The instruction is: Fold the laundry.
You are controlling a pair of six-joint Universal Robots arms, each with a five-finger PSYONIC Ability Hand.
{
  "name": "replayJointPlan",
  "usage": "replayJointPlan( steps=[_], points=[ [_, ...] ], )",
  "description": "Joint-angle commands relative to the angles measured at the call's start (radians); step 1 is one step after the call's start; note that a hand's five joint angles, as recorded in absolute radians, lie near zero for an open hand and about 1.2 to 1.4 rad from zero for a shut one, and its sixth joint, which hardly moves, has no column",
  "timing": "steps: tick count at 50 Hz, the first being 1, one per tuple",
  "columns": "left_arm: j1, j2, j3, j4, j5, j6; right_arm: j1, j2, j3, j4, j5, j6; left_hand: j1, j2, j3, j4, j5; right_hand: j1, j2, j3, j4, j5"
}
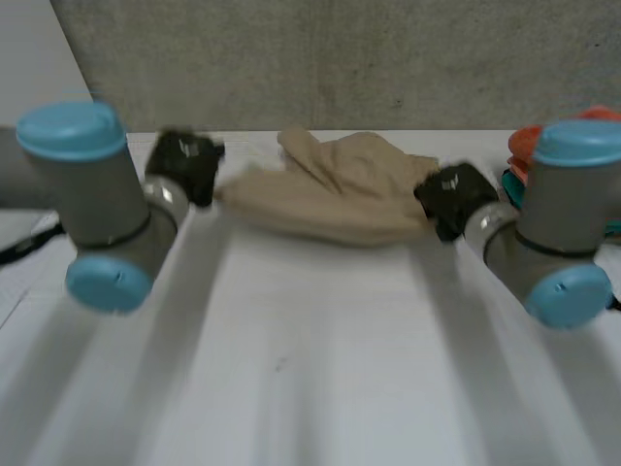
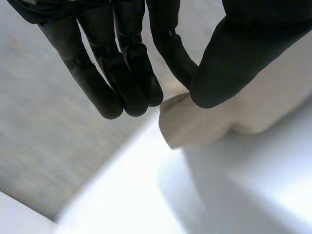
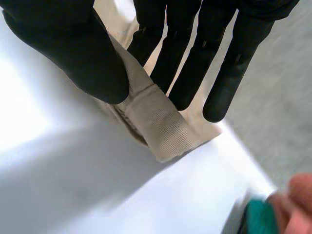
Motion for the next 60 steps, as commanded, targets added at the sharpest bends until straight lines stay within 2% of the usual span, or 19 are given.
replayJointPlan(
  steps=[1,4,5,9,11,15,23,24,27,28,31,32,33,34,36,41,47,54,60],
  points=[
    [-0.035,0.169,-0.270,-0.175,0.023,0.113,-0.029,-0.186,0.159,0.229,-0.032,-0.083,0.258,0.201,0.208,0.201,0.216,0.282,0.220,0.196,0.202,0.198],
    [-0.069,0.236,-0.346,-0.301,-0.002,0.181,-0.038,-0.217,0.159,0.389,-0.058,-0.134,0.258,0.201,0.208,0.201,0.216,0.282,0.220,0.196,0.202,0.198],
    [-0.087,0.261,-0.374,-0.366,-0.020,0.215,-0.043,-0.217,0.156,0.513,-0.074,-0.180,0.258,0.201,0.208,0.201,0.216,0.282,0.220,0.196,0.202,0.198],
    [-0.115,0.273,-0.391,-0.499,-0.035,0.259,-0.053,-0.197,0.122,0.789,-0.085,-0.298,0.258,0.201,0.208,0.201,0.216,0.282,0.220,0.196,0.202,0.198],
    [-0.121,0.264,-0.377,-0.522,-0.036,0.258,-0.055,-0.186,0.096,0.805,-0.082,-0.303,0.258,0.201,0.208,0.201,0.216,0.282,0.220,0.196,0.202,0.198],
    [-0.130,0.209,-0.261,-0.484,-0.045,0.250,-0.050,-0.136,0.018,0.735,-0.062,-0.226,0.258,0.201,0.208,0.201,0.216,0.282,0.220,0.196,0.202,0.198],
    [-0.089,0.053,0.257,-0.332,-0.088,0.227,-0.009,-0.004,-0.324,0.497,-0.014,-0.104,0.258,0.201,0.208,0.201,0.216,0.282,0.220,0.196,0.202,0.198],
    [-0.077,0.027,0.388,-0.291,-0.083,0.220,0.003,0.012,-0.414,0.417,0.001,-0.082,0.258,0.201,0.208,0.201,0.216,0.282,0.220,0.196,0.202,0.198],
    [-0.053,-0.006,0.570,-0.211,-0.068,0.201,0.019,0.025,-0.533,0.267,0.030,-0.036,0.258,0.201,0.208,0.201,0.216,0.282,0.220,0.196,0.202,0.198],
    [-0.035,-0.024,0.675,-0.154,-0.057,0.184,0.031,0.029,-0.595,0.162,0.058,0.002,0.258,0.201,0.208,0.201,0.216,0.282,0.220,0.196,0.202,0.198],
    [-0.020,-0.049,0.799,-0.096,-0.059,0.146,0.049,0.029,-0.649,0.017,0.089,0.047,0.258,0.201,0.208,0.201,0.216,0.282,0.220,0.196,0.202,0.198],
    [-0.020,-0.055,0.848,-0.102,-0.066,0.108,0.057,0.032,-0.672,-0.051,0.095,0.053,-0.201,-0.258,-0.250,-0.258,-0.243,0.282,0.220,0.196,0.202,0.198],
    [-0.020,-0.061,0.860,-0.112,-0.071,0.088,0.065,0.033,-0.676,-0.060,0.096,0.052,-0.481,-0.539,-0.531,-0.539,-0.523,0.282,0.220,0.196,0.202,0.198],
    [-0.020,-0.061,0.862,-0.128,-0.077,0.068,0.068,0.033,-0.676,-0.055,0.096,0.048,-0.699,-0.757,-0.749,-0.756,-0.741,0.282,0.220,0.196,0.202,0.198],
    [-0.026,-0.046,0.826,-0.195,-0.106,0.007,0.088,0.038,-0.662,-0.016,0.098,0.044,-0.871,-0.929,-0.921,-0.928,-0.913,0.282,0.220,0.196,0.202,0.198],
    [-0.036,0.014,0.586,-0.326,-0.140,-0.145,0.120,0.039,-0.559,0.049,0.099,0.024,-0.954,-1.011,-1.004,-1.011,-0.996,0.282,0.220,0.196,0.202,0.198],
    [-0.066,0.042,0.281,-0.310,-0.030,-0.388,0.126,0.027,-0.464,0.009,0.121,-0.019,-0.919,-0.976,-0.969,-0.976,-0.961,0.282,0.220,0.196,0.202,0.198],
    [-0.139,-0.001,0.187,-0.344,0.093,-0.619,0.175,-0.008,-0.452,-0.002,0.150,-0.039,-0.863,-0.920,-0.913,-0.920,-0.905,0.282,0.220,0.196,0.202,0.198],
    [-0.201,-0.082,0.225,-0.424,0.132,-0.767,0.227,-0.046,-0.446,0.028,0.171,-0.071,-0.863,-0.920,-0.913,-0.920,-0.905,0.282,0.220,0.196,0.202,0.198]
  ],
)
